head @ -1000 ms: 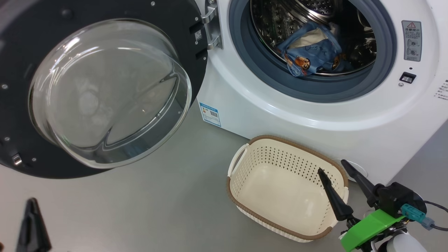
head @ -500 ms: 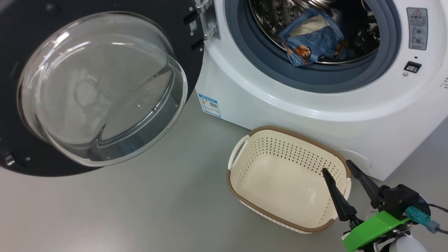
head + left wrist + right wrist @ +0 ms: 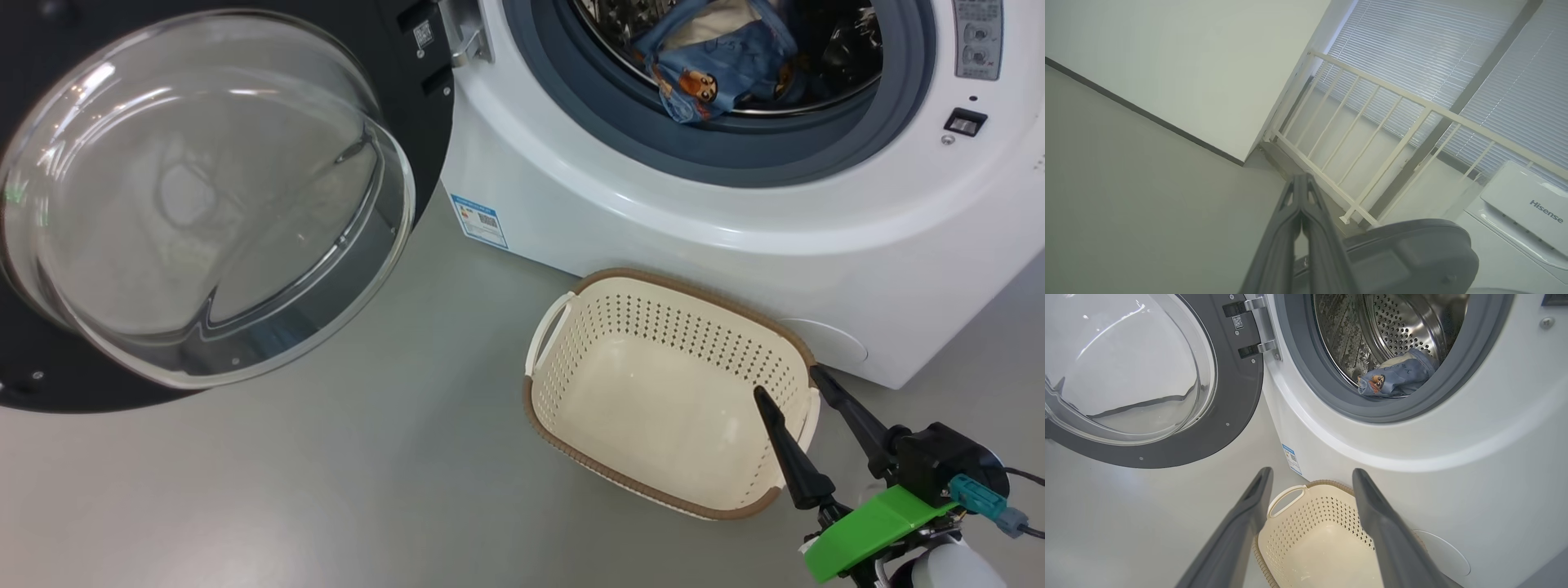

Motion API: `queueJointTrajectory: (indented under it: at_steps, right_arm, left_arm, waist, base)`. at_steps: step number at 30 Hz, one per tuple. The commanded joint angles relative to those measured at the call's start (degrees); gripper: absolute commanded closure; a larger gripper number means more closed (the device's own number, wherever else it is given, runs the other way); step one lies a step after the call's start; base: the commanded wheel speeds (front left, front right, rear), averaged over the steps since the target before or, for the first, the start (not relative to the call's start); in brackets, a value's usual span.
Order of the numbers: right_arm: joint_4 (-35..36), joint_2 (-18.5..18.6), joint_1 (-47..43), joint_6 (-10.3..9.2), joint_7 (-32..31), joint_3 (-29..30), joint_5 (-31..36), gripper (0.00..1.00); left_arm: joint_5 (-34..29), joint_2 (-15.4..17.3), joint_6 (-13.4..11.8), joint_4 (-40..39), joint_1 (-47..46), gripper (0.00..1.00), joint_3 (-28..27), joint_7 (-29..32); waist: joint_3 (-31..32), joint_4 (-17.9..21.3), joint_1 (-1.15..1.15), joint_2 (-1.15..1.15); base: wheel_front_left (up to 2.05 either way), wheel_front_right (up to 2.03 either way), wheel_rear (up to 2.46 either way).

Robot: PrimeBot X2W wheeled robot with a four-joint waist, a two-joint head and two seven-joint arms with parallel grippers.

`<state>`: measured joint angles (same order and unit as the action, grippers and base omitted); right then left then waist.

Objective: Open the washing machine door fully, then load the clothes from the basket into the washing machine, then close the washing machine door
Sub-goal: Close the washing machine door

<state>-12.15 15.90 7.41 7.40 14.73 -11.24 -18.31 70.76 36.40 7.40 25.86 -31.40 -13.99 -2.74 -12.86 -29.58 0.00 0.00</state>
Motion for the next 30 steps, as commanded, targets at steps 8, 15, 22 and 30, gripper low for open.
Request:
queueJointTrajectory:
  at_steps: [8,15,22,30]
  right_arm:
    - [1.45,1.64,2.11,0.09,0.27,-1.99,-0.20,0.00]
    - [1.69,2.76,3.39,0.09,0.27,-2.97,-0.01,0.00]
    - [1.93,3.48,4.23,0.09,0.27,-3.66,0.05,0.00]
    - [1.87,3.48,4.34,0.09,0.27,-3.50,0.11,0.00]
  left_arm:
    - [9.85,8.97,0.08,7.78,-6.41,1.00,2.17,13.48]
    - [14.68,10.11,0.09,13.65,-9.43,1.00,3.20,21.09]
    - [16.60,10.36,0.09,16.31,-10.58,1.00,3.83,25.01]
    - [17.37,9.66,0.09,17.34,-10.24,1.00,4.88,27.72]
  waist:
    - [-2.86,0.14,0.00,0.00]
    - [-5.41,0.94,0.00,0.00]
    - [-6.99,1.50,0.00,0.00]
    - [-7.19,1.61,0.00,0.00]
  base:
    - [0.00,0.00,0.00]
    - [0.00,0.00,0.00]
    - [0.00,0.00,0.00]
    - [0.00,0.00,0.00]
